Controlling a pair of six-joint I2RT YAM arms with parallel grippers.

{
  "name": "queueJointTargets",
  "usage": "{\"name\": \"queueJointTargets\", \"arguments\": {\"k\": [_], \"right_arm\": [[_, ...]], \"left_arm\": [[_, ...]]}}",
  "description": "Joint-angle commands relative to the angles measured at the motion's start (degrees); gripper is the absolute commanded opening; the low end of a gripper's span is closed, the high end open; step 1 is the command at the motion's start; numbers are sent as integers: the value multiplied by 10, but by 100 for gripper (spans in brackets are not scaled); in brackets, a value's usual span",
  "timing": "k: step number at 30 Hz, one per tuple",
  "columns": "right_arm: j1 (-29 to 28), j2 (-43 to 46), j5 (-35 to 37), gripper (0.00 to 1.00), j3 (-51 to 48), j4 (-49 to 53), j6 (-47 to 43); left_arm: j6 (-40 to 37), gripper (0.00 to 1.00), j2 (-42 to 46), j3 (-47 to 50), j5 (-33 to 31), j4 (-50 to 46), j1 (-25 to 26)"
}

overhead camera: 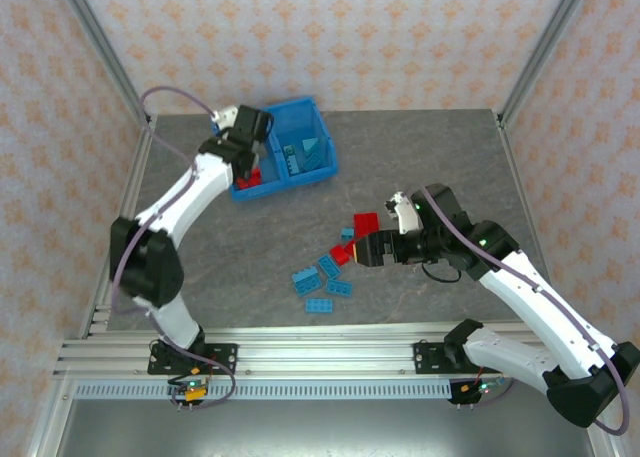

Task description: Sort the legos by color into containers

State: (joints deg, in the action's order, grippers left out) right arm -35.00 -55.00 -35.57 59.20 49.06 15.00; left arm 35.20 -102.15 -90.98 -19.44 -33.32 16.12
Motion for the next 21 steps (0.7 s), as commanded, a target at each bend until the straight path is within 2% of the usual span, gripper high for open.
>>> {"name": "queueJointTargets", "arguments": {"k": [1, 5, 10, 13, 17, 21], "right_arm": [[-4, 16, 8, 100, -3, -2, 2], [-3, 29, 19, 100, -1, 9, 2], [-4, 41, 27, 100, -1, 17, 6], [-4, 41, 29, 100, 1, 18, 8], [-3, 39, 45, 100, 0, 7, 13], [-3, 32, 127, 100, 2, 3, 42]], "left_arm": [[-60, 17, -108, -96, 13, -41, -32], [-56, 19, -211, -208, 40, -66, -53], [-32, 35, -266, -257, 67, -79, -64], [-26, 48, -271, -257, 73, -85, -68], [-37, 52, -258, -248, 75, -89, -70], [-43, 53, -220, -230, 91, -90, -71]]}}
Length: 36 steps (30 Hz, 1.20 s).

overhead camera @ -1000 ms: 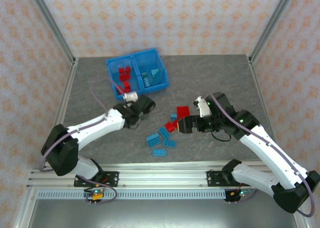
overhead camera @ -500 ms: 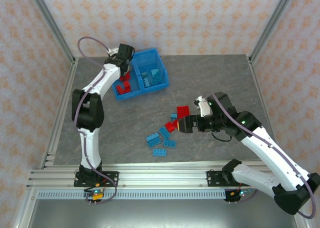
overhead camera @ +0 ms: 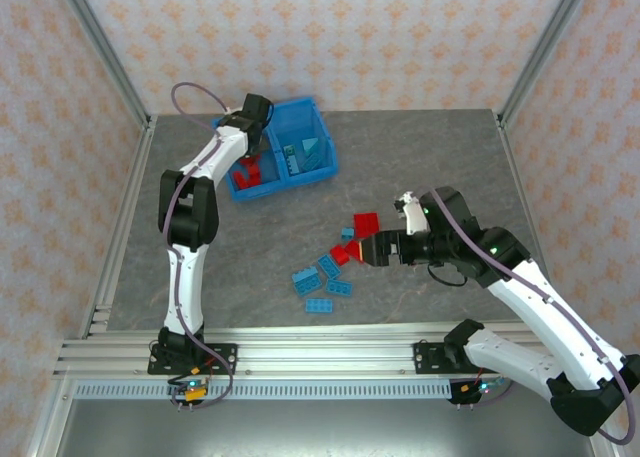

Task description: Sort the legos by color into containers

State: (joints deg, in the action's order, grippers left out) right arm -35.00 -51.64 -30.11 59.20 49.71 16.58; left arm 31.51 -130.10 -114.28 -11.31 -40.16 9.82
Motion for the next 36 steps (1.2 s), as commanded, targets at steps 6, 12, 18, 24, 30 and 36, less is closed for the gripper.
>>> {"name": "queueJointTargets", "arguments": {"k": [6, 12, 18, 24, 30, 36], "right_arm": [[2, -56, 238, 99, -23, -46, 88], [27, -225, 253, 99, 18, -101, 56], [60, -401, 217, 95, 101, -141, 27], [33, -464, 156, 64, 140, -155, 1], [-9, -513, 189, 74, 159, -133, 95], [-30, -560, 223, 70, 177, -107, 164]], "left_arm": [[8, 58, 250, 124, 176, 13, -3], [-130, 68, 492, 275, 249, 31, 80], [-320, 80, 673, 440, 352, 15, 186], [-398, 88, 817, 573, 439, -13, 225], [-408, 90, 894, 623, 440, -42, 229], [-417, 92, 900, 635, 425, -47, 229]]}}
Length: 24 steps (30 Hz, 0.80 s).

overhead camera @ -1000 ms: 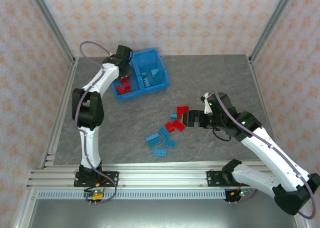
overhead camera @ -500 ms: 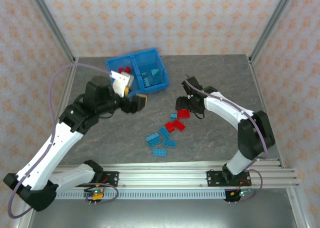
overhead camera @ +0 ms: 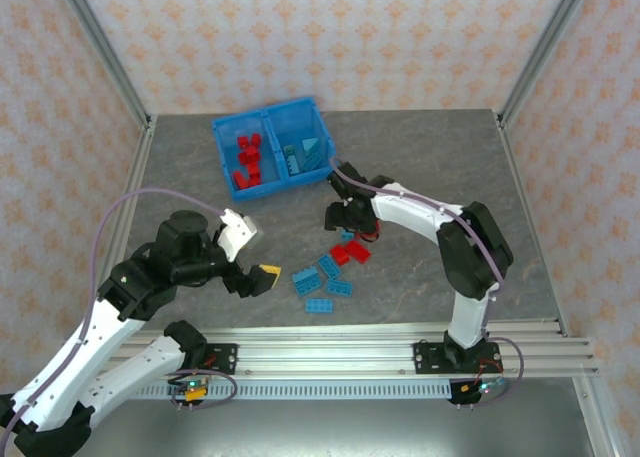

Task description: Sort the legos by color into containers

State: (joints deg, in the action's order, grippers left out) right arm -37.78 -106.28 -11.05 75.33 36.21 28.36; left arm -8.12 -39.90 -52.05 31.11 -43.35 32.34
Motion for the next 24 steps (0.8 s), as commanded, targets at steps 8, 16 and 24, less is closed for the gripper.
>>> {"name": "queueJointTargets", "arguments": {"k": [8, 16, 24], "right_arm": [[-9, -45, 37, 60, 30, 18, 41], [-10, -86, 54, 46, 50, 29, 43], [-12, -26, 58, 33, 47, 24, 33]], "left_arm": [[-23, 93, -6, 29, 1, 1, 4], [-23, 94, -1, 39, -19, 5, 4], [-20, 98, 9, 46, -18, 25, 4]]}}
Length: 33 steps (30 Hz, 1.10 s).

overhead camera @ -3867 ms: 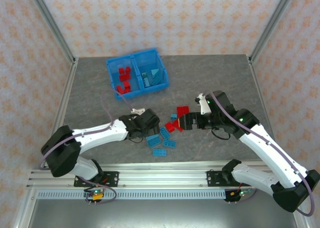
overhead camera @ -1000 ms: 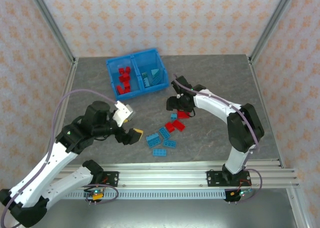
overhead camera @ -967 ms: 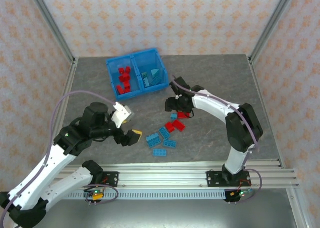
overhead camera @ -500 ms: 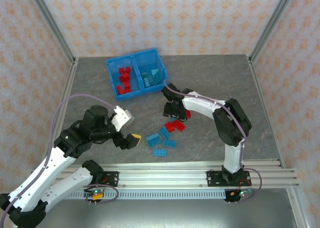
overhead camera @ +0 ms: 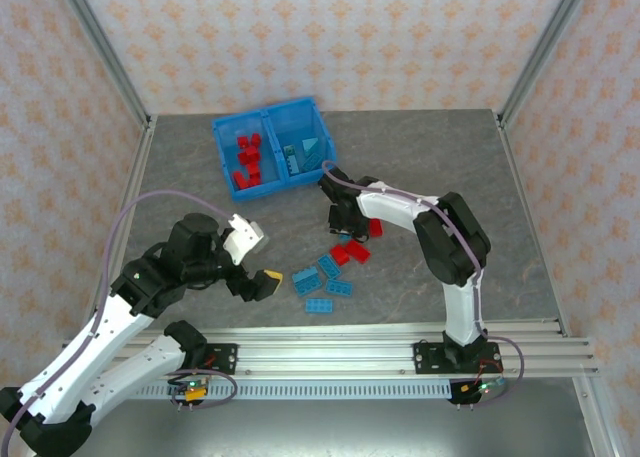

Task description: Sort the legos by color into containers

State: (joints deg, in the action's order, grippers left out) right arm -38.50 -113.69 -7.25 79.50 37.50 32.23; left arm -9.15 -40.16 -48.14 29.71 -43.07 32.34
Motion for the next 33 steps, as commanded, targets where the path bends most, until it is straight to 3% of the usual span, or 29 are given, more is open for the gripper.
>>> {"name": "queueJointTargets", "arguments": {"k": [1, 5, 9, 11, 14, 16, 19, 25, 33], "right_arm": [[-7, 75, 22, 32, 0, -4, -12], [-11, 159, 13, 28, 2, -80, -41], [-10, 135, 41, 28, 79, -125, -89], [-8, 89, 73, 28, 140, -125, -113], [7, 5, 97, 28, 249, -109, -132], [20, -55, 98, 29, 322, -100, -137], [31, -149, 81, 29, 439, -68, -148], [34, -313, 49, 30, 652, 7, -166], [35, -350, 26, 51, 701, 9, -155]], "left_arm": [[-6, 100, 16, 9, 0, 29, 4], [33, 100, 50, 38, 32, 93, 4], [87, 100, 90, 80, 28, 171, 4], [128, 100, 105, 88, -12, 187, 4], [237, 100, 117, 91, -128, 169, 4], [311, 100, 111, 84, -234, 109, 4], [356, 100, 94, 75, -318, 23, 4], [366, 100, 105, 96, -311, 12, 4], [344, 100, 113, 110, -310, 24, 4]]}}
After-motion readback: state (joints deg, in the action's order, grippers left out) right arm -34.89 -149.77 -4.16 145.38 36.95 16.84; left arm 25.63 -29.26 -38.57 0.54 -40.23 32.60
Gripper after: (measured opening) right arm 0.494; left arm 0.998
